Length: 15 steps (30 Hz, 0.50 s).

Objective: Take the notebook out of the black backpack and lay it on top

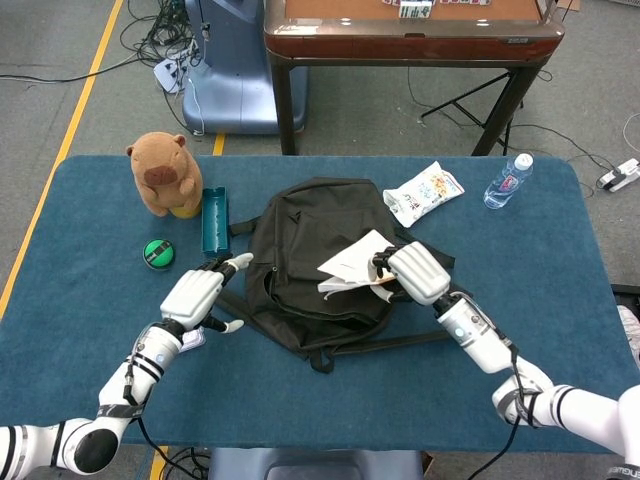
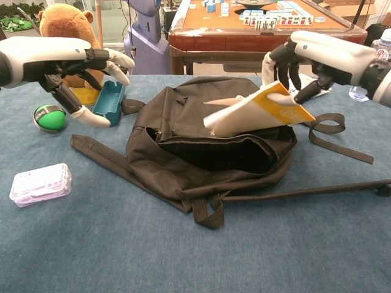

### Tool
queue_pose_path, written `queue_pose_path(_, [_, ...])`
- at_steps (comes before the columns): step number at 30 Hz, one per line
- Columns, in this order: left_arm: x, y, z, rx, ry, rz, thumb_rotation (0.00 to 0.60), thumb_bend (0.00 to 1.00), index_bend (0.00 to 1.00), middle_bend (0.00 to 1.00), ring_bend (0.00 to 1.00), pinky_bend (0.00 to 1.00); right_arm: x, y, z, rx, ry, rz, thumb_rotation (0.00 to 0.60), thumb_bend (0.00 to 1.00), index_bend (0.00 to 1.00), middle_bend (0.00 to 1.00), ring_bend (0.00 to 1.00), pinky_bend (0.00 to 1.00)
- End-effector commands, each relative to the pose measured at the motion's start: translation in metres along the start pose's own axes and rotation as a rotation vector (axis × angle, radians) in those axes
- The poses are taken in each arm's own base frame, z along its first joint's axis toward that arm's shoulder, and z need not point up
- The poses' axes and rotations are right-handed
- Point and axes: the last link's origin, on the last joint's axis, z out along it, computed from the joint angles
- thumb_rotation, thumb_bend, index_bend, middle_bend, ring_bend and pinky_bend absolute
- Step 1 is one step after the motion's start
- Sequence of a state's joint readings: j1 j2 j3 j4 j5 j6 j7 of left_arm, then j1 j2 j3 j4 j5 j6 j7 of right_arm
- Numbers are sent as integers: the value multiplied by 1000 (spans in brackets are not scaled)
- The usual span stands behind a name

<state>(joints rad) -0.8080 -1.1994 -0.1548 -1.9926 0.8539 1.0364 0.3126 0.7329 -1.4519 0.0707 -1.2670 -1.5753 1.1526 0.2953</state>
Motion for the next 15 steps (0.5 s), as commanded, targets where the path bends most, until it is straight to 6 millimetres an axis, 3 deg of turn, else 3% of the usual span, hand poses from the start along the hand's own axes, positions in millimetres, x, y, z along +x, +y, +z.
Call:
queue_pose_path(1, [1,-6,-2,7,4,1,600,164,73,167,64,149,2,5,-17,-15,-116,-5,600,275,394,320,275,389])
queue_pose_path(3, [2,-9,-3,10,7,-2,600,164,73,167,64,150,7,6,-25,-20,-149,-25,600,222,208,199,172,284])
queue_pose_path(6, [2,-14,-6,15,14,-2,600,164,73,167,65,150,15,5,-36,-22,-153,-26,600,184,71,117,103,224])
queue_pose_path(9, [2,-22,-11,24,33,12,600,164,73,167,65,150,26,3,-49,-17,-130,-18,600,171,21,92,85,209])
queue_pose_path(15, [5,-37,-23,46,65,15,600,164,76,167,65,150,52,7,-77,-39,-73,-41,600,171,11,89,83,208])
